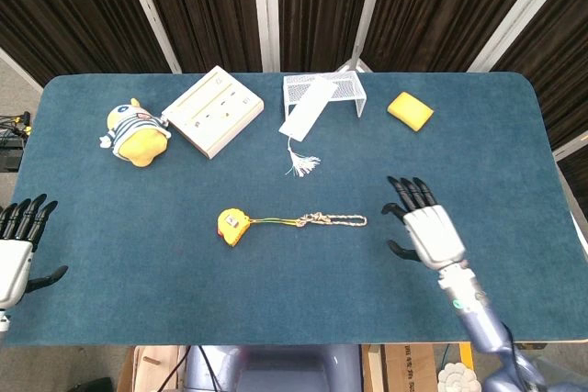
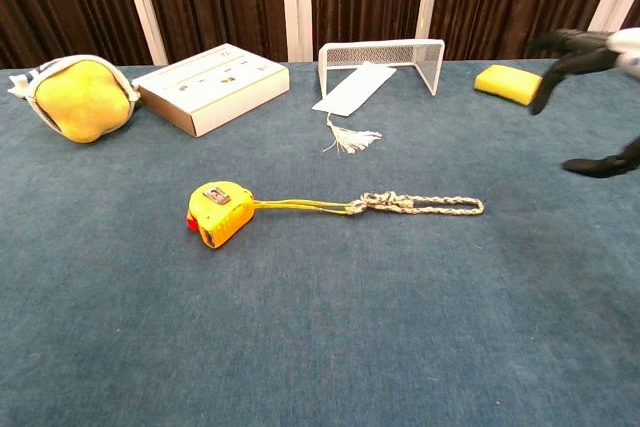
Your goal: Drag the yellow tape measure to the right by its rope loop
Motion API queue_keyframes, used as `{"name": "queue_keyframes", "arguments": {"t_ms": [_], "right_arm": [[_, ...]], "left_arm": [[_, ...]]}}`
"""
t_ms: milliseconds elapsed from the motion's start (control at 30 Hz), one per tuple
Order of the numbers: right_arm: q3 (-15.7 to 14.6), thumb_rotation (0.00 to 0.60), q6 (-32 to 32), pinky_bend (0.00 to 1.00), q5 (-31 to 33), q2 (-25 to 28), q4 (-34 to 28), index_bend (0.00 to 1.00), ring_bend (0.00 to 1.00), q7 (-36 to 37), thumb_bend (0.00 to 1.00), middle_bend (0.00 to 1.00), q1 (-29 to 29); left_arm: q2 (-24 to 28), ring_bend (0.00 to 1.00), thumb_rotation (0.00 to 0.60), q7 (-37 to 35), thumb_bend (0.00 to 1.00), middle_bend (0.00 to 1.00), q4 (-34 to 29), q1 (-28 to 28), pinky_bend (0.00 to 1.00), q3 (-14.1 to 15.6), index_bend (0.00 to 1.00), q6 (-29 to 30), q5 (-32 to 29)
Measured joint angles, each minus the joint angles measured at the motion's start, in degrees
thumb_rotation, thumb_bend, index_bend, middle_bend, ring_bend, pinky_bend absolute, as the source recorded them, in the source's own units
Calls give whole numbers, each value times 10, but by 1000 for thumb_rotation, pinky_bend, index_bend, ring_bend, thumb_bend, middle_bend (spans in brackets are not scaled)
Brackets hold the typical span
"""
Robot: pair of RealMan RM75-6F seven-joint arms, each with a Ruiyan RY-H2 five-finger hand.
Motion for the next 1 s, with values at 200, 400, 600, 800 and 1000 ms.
{"name": "queue_keyframes", "arguments": {"t_ms": [200,400,600,800,1000], "right_arm": [[8,600,-29,0,40,-45,25,500,0,-44,282,96,28],[7,600,-44,0,77,-88,65,500,0,-67,286,98,44],[5,600,-53,0,107,-123,110,500,0,-72,290,98,56],[8,600,-58,0,123,-147,145,502,0,-59,302,98,67],[11,600,-65,0,135,-171,177,521,0,-49,333,103,80]], "left_arm": [[0,0,600,-2,0,0,0,0,0,0,0,2,1],[0,0,600,-4,0,0,1,0,0,-1,0,2,0],[0,0,600,-5,0,0,0,-1,0,-1,0,-3,-3],[-1,0,600,-5,0,0,0,-2,0,-1,0,-5,-5],[-1,0,600,-7,0,0,-1,-4,0,-2,0,-9,-7]]}}
